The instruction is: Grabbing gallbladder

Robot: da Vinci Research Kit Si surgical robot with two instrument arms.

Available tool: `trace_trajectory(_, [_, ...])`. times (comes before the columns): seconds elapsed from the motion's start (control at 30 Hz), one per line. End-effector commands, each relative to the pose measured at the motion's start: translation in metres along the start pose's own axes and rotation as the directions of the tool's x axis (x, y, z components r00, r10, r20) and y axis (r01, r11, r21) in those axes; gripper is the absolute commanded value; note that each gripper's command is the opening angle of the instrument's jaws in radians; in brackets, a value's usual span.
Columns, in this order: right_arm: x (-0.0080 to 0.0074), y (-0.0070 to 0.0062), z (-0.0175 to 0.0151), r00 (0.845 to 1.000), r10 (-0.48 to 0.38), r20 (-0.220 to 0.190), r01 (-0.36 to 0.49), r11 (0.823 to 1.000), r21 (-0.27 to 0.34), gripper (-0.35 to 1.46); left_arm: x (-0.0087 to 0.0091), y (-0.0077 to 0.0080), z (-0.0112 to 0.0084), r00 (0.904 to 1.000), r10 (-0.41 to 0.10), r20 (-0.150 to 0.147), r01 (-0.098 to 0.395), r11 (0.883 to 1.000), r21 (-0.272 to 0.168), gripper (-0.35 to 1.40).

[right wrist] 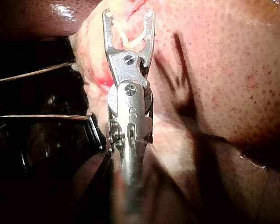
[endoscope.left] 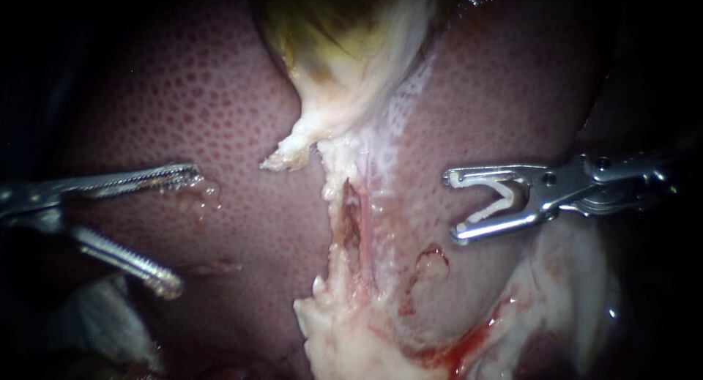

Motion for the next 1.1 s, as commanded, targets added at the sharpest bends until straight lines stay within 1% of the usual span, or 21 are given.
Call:
trace_trajectory(0.03, [0.0, 0.0, 0.0, 1.0, 0.0, 0.0, 0.0, 1.0, 0.0, 0.51, 0.0, 0.0, 0.0, 1.0, 0.0, 0.0, 0.0, 1.0, -0.001, 0.96])
trace_trajectory(0.3, [0.0, 0.0, 0.0, 1.0, 0.0, 0.0, 0.0, 1.0, 0.0, 0.51, 0.0, -0.0001, 0.0, 1.0, 0.0, 0.0, 0.0, 1.0, -0.001, 0.96])
trace_trajectory(0.43, [0.0, 0.0, 0.0, 1.0, 0.0, 0.0, 0.0, 1.0, 0.0, 0.51, 0.0002, -0.0004, 0.0001, 1.0, -0.001, 0.0, 0.001, 1.0, -0.002, 0.96])
trace_trajectory(0.5, [0.0, 0.0, 0.0, 1.0, 0.0, 0.0, 0.0, 1.0, 0.0, 0.51, 0.0005, -0.0007, 0.0003, 1.0, -0.003, 0.0, 0.003, 1.0, -0.005, 0.96])
trace_trajectory(0.57, [0.0, 0.0001, 0.0, 1.0, 0.0, 0.0, 0.0, 1.0, 0.0, 0.51, 0.001, -0.0009, 0.0007, 1.0, 0.0, -0.001, 0.0, 1.0, 0.005, 0.96])
trace_trajectory(0.6, [0.0, 0.0001, 0.0, 1.0, 0.0, 0.0, 0.0, 1.0, -0.001, 0.51, 0.0013, -0.001, 0.0009, 1.0, -0.008, 0.002, 0.008, 1.0, 0.005, 0.94])
trace_trajectory(0.63, [0.0, 0.0001, 0.0, 1.0, 0.0, 0.0, 0.0, 1.0, -0.001, 0.51, 0.0016, -0.0011, 0.0011, 0.9999, -0.01, -0.004, 0.01, 1.0, 0.006, 0.93])
trace_trajectory(0.67, [0.0, 0.0001, 0.0, 1.0, 0.0, 0.0, 0.0, 1.0, -0.001, 0.51, 0.002, -0.0013, 0.0014, 0.9997, -0.018, -0.016, 0.018, 1.0, 0.007, 0.91])
trace_trajectory(0.73, [0.0, 0.0001, 0.0001, 1.0, 0.0, 0.0, 0.0, 1.0, -0.001, 0.51, 0.0027, -0.0015, 0.002, 0.9994, -0.028, -0.022, 0.028, 1.0, 0.01, 0.88])
trace_trajectory(0.9, [0.0, 0.0001, 0.0001, 1.0, 0.0, 0.0, 0.0, 1.0, -0.001, 0.51, 0.0043, -0.0022, 0.0046, 0.9986, -0.042, -0.032, 0.043, 0.999, 0.019, 0.86])
trace_trajectory(0.97, [0.0, 0.0001, 0.0001, 1.0, 0.0, 0.0, 0.0, 1.0, -0.001, 0.51, 0.0047, -0.0026, 0.0055, 0.9982, -0.044, -0.041, 0.045, 0.999, 0.022, 0.83])
trace_trajectory(1.1, [0.0, 0.0001, 0.0001, 1.0, 0.0, 0.0, 0.0, 1.0, -0.001, 0.51, 0.0052, -0.0036, 0.0075, 0.998, -0.046, -0.042, 0.047, 0.998, 0.031, 0.81])
